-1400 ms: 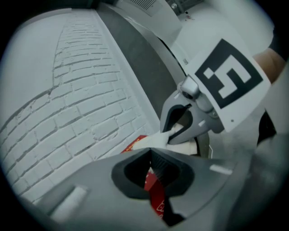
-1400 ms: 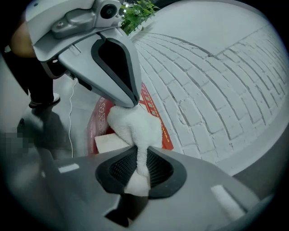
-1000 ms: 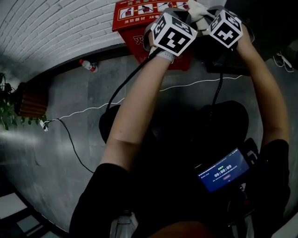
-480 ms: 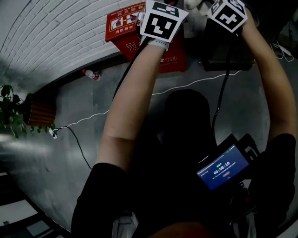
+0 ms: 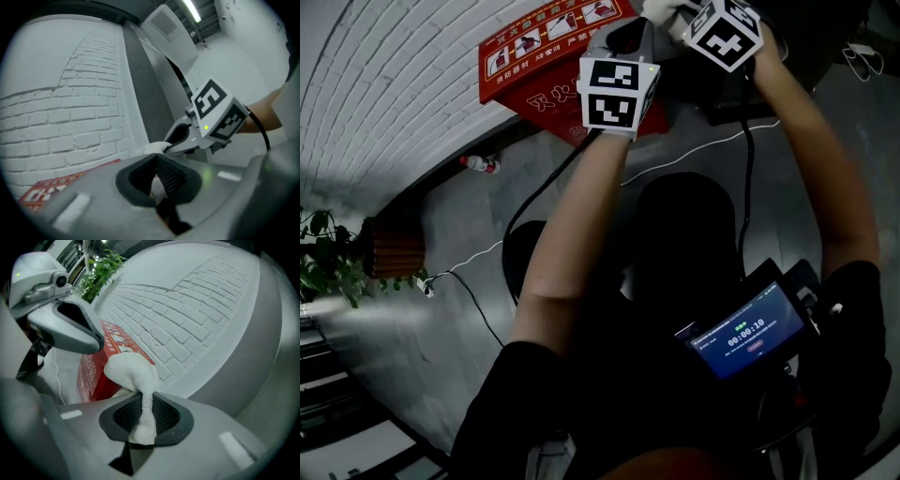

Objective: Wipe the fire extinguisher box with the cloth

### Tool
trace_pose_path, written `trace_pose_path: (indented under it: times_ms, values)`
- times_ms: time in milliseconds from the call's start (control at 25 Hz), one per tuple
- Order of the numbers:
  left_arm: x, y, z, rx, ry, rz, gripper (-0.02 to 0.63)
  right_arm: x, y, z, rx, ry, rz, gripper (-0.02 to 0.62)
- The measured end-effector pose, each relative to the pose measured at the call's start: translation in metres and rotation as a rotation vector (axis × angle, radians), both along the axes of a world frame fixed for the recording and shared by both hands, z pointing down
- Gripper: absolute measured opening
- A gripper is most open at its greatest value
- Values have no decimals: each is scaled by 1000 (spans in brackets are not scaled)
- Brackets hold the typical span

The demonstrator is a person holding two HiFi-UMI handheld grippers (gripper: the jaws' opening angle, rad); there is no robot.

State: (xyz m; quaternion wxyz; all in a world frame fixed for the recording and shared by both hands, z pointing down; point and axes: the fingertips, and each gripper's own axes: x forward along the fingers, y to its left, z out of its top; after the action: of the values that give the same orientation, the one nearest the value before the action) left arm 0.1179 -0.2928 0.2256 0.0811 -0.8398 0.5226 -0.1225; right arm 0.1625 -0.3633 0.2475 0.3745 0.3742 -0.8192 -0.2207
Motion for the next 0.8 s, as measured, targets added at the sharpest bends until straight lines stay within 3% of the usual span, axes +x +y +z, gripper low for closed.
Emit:
trace_pose_path:
  times_ms: [240,520,800]
  values:
    - [16,-13,69,-16,23,-14,3,-10,-24,53,-86,-195,7,67]
    - [14,-24,112,-56,114,-70,3,-27,-42,84,-165,-387,-20,67]
    - [14,-33,136,-47,126,-70,3,-45,-47,111,-199,-407,-87,67]
